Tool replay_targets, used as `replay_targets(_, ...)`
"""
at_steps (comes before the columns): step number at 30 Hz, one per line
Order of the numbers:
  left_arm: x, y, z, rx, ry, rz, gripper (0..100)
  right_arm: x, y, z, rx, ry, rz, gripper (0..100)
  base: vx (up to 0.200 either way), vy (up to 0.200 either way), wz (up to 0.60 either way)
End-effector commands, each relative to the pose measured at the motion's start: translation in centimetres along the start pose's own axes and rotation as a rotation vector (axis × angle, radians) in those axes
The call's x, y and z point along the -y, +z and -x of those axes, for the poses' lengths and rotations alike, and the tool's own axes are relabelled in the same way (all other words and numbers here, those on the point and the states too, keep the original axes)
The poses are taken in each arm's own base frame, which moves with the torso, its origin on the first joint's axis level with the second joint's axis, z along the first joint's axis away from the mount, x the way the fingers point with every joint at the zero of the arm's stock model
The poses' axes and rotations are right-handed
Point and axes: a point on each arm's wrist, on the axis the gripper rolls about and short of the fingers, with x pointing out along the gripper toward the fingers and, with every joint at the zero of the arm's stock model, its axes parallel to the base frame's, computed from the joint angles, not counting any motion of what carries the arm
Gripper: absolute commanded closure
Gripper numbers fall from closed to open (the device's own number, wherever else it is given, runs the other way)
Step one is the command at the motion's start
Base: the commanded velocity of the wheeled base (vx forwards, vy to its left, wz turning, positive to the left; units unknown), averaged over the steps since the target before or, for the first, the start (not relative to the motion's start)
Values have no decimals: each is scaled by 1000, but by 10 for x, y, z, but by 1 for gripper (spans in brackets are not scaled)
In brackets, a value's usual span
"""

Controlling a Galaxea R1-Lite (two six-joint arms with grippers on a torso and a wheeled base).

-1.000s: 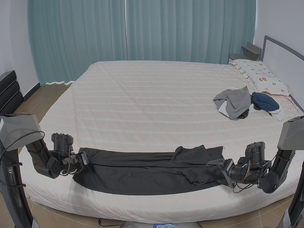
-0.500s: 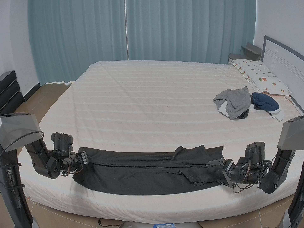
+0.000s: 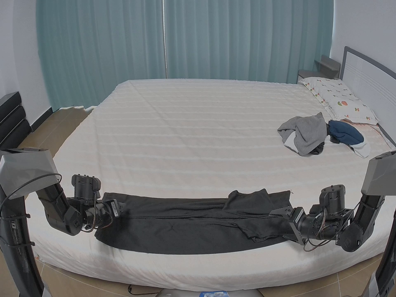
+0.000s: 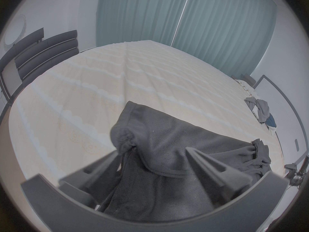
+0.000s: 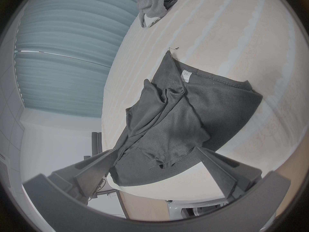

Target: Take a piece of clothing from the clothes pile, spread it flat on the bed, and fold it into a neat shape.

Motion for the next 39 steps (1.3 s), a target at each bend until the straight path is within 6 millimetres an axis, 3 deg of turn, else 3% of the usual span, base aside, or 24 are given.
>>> replay_targets(1,2,-1,0,-2,-4,-5,0,0,0,0,0,0,0,0,0,0,0)
replay_targets(24,33,-11,14,42,-37,-68,0,0,0,0,-2,0,8,0,0,0,0)
replay_targets(39,15,-10,0,31,35,-70,0,0,0,0,-2,0,8,0,0,0,0)
